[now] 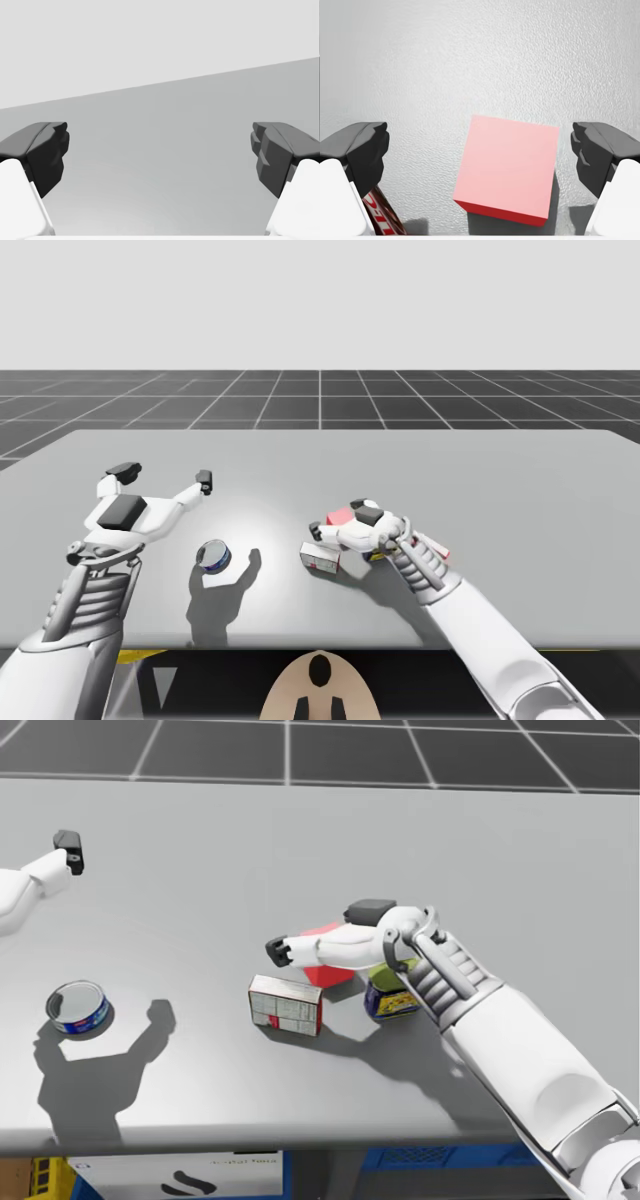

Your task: Find the red cube and pick it up.

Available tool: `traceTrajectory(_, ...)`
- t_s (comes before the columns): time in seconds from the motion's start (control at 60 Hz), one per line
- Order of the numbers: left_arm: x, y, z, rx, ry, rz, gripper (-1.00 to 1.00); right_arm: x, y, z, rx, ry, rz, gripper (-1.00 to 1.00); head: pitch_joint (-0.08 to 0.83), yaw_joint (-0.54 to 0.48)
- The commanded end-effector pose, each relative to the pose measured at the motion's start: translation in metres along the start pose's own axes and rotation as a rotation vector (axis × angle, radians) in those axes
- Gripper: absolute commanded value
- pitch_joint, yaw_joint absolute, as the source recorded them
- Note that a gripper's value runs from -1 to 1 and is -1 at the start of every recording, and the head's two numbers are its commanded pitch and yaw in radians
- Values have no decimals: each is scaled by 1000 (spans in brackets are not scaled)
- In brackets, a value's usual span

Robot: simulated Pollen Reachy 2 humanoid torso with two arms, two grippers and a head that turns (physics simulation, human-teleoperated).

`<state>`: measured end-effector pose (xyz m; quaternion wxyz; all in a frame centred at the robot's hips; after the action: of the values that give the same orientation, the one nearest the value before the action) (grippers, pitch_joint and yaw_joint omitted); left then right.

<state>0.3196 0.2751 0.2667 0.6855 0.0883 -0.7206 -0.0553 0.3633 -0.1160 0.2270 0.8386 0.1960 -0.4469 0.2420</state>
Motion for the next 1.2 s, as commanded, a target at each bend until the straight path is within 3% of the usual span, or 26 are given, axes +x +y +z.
traceTrajectory(0.017, 0, 1, 0, -2, -1, 5, -1000, -5, -8, -6, -305, 267, 14, -1000, 657, -68)
traceTrajectory(0.317, 0, 1, 0, -5, -1, 6, -1000, -16, -5, -15, -272, 338, 1, -1000, 659, -69)
traceTrajectory(0.417, 0, 1, 0, -6, -2, 6, -1000, -18, -2, -16, -266, 359, 18, -1000, 659, -69)
traceTrajectory(0.467, 0, 1, 0, -6, -2, 6, -1000, -20, -1, -17, -272, 365, 52, -949, 659, -70)
traceTrajectory(0.5, 0, 0, 0, -6, -2, 6, -1000, -21, -1, -17, -281, 359, 68, -791, 658, -71)
traceTrajectory(0.517, 1, 0, 0, -6, -2, 6, -1000, -21, -1, -17, -299, 348, 75, -324, 657, -71)
traceTrajectory(0.533, 1, 0, 0, -6, -2, 6, -1000, -22, -1, -17, -304, 347, 78, 295, 657, -71)
traceTrajectory(0.567, 1, 0, 0, -6, -2, 6, -1000, -22, 0, -17, -311, 346, 90, 893, 657, -71)
traceTrajectory(0.6, 1, 0, 1, -6, -2, 5, -1000, -23, 0, -17, -310, 351, 97, 1000, 656, -71)
traceTrajectory(0.883, 1, 0, 0, -7, 0, 1, -1000, -28, -3, -15, -314, 367, 107, 1000, 625, -76)
traceTrajectory(1.083, 1, -1, 1, -4, 1, 0, -1000, -30, -3, -14, -307, 371, 102, 1000, 435, -90)
traceTrajectory(1.2, 1, -2, 1, -5, 1, 0, -1000, -29, -4, -14, -299, 369, 98, 1000, 374, -101)
